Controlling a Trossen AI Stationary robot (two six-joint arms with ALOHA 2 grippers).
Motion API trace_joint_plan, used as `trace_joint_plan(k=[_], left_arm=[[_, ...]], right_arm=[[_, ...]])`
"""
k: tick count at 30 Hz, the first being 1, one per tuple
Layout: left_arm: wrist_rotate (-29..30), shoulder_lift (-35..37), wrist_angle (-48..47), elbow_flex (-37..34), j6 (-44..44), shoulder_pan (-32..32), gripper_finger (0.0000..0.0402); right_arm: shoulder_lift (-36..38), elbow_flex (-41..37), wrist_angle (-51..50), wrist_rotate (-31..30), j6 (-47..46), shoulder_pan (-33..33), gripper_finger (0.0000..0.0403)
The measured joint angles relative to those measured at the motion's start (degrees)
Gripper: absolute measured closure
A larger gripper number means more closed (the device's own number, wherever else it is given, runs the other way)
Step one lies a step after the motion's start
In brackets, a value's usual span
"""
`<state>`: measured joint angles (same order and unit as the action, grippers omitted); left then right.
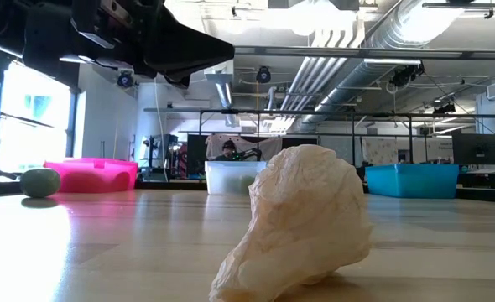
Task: Sort produce into baskets
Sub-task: Put the lemon into the pink bin
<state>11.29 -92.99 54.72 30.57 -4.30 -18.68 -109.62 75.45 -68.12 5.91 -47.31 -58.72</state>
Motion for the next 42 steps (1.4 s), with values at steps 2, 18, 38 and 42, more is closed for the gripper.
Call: trace_joint_plan(k=[2,18,38,42], left_arm=[[0.0,0.0,-0.4,0.0,-0.4,0.0,0.0401],[0.0,0.8,9.6,-8.0,1.0,0.0,0.0401],[-7.0,2.5,26.0,-16.3,6.1,-0.5,0.0400],[-7.0,2.5,25.6,-15.8,6.1,-0.5,0.0390]], right_arm=[[0.0,-1.0,1.4,-0.9,0.1,0.0,0.0137],[0.1,-4.3,7.8,-8.3,-14.6,0.5,0.0251],[0.9,-14.5,43.5,-60.4,-7.9,19.0,0.0282],[0.9,-20.5,64.9,-54.1,5.8,26.5,0.0282]])
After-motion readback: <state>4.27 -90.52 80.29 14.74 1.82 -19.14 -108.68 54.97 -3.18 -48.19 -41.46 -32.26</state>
